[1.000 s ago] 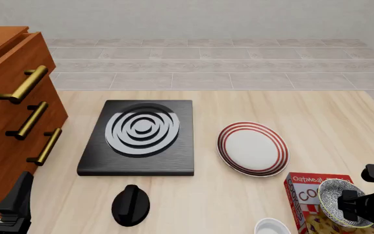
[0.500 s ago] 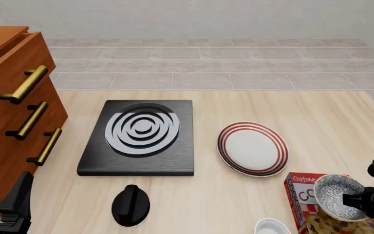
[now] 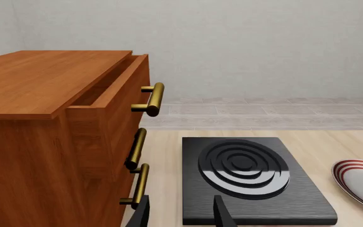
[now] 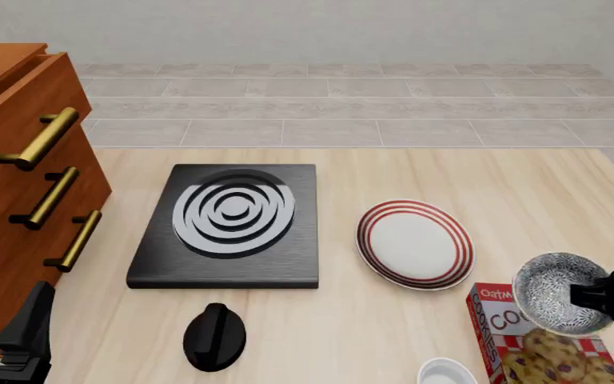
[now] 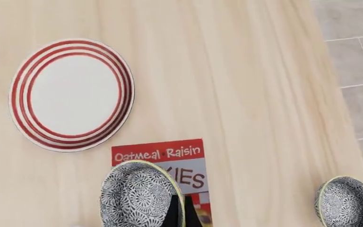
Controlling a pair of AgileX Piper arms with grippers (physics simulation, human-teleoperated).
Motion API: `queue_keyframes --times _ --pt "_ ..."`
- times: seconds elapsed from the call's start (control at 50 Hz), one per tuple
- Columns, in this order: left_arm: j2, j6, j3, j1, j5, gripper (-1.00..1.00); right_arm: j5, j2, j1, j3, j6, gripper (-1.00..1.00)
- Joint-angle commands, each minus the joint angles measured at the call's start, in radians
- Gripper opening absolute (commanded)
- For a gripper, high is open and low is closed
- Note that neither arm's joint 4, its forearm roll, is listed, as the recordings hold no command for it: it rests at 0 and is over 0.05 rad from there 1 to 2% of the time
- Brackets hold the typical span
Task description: Pick the akita bowl on the cookies box and place it on the plate.
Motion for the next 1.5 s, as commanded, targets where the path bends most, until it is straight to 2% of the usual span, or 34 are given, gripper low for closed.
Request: queue_keyframes --times 0.02,0.14,0.28,0.36,0.94,1.16,1.5 --pt "0.000 0.000 0.000 0.000 0.000 1.00 0.055 -0.029 0.055 -0.110 0.045 -1.00" --pt "0.000 0.000 0.000 0.000 0.000 1.00 0.036 -0.009 0.070 -0.131 0.064 -1.00" --pt "0.000 0.000 0.000 0.000 0.000 1.00 0.014 0.023 0.107 -0.181 0.113 -1.00" --pt "0.000 0.000 0.000 0.000 0.000 1.00 -0.037 0.069 0.138 -0.175 0.161 -1.00" --pt "0.000 0.000 0.000 0.000 0.000 1.00 -0.304 0.360 0.319 -0.225 0.376 -1.00" --pt "0.000 0.000 0.000 0.000 0.000 1.00 -0.376 0.448 0.367 -0.240 0.419 -1.00" --pt "0.000 0.000 0.000 0.000 0.000 1.00 -0.431 0.543 0.380 -0.284 0.447 -1.00"
